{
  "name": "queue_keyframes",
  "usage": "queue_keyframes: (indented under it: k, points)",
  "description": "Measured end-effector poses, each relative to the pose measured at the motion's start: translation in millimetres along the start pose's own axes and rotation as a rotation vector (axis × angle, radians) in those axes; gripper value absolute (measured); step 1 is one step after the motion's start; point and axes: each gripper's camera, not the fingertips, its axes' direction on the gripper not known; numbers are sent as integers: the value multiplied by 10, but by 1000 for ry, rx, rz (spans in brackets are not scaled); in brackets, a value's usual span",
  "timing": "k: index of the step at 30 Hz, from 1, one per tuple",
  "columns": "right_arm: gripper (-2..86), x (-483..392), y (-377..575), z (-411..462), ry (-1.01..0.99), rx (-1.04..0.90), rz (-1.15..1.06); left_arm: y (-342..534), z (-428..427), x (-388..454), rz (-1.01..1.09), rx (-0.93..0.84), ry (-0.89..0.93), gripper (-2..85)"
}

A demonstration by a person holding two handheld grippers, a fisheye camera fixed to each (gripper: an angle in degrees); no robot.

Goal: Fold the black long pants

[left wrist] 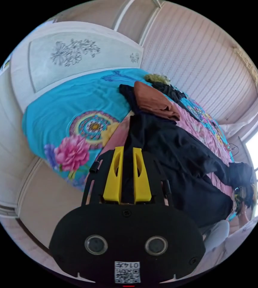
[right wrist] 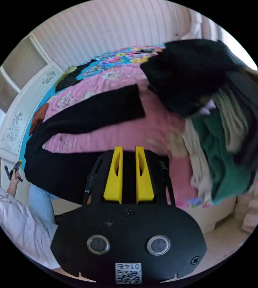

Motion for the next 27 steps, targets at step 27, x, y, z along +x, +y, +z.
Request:
queue_keyframes:
  k: [27]
  points:
    - [114, 2226, 2180, -307, -464, 132, 670, 682, -643, -818, -285, -116, 304, 37]
